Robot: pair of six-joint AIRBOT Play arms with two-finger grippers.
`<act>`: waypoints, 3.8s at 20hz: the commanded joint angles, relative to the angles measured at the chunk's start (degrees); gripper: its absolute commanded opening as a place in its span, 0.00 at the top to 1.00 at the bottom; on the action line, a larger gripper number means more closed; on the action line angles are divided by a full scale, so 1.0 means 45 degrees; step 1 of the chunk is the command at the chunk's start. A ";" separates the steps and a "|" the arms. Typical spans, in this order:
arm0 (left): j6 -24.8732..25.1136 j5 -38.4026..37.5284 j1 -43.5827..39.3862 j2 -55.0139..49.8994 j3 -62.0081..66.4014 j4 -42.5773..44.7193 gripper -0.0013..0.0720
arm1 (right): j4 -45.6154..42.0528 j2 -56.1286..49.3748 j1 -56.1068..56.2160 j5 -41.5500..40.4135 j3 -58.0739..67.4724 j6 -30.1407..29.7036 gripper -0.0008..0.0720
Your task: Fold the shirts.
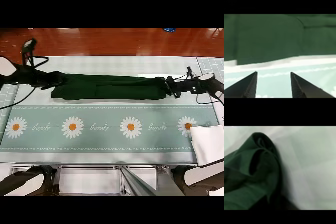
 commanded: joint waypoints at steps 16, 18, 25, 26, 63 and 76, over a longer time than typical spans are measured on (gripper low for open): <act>0.1282 0.2186 -0.5882 -0.3517 0.1098 -0.3750 0.96 | -0.3740 1.3945 0.0971 0.4707 -0.2895 0.1661 0.95; 0.1132 0.1705 -0.6955 -0.4731 0.2127 -0.3939 0.96 | -0.4163 1.5110 0.0971 0.5323 -0.2968 0.2191 0.95; 0.0029 -0.0243 -1.0588 -0.8548 0.5552 -0.4080 0.96 | -0.3842 1.6082 0.0971 0.5741 -0.2968 0.2705 0.95; -0.0010 -0.0316 -1.0924 -0.8942 0.5848 -0.4284 0.96 | -0.3842 1.6082 0.0971 0.5751 -0.2968 0.2681 0.95; 0.3371 -0.1103 0.2025 0.3104 -0.5430 -0.4760 0.96 | 0.0005 0.0928 0.8845 0.0325 0.3050 0.1632 0.42; 0.3366 -0.0709 0.2069 0.3104 -0.5435 -0.4843 0.96 | -0.9724 1.3780 0.5090 0.0525 -0.8660 0.9884 0.42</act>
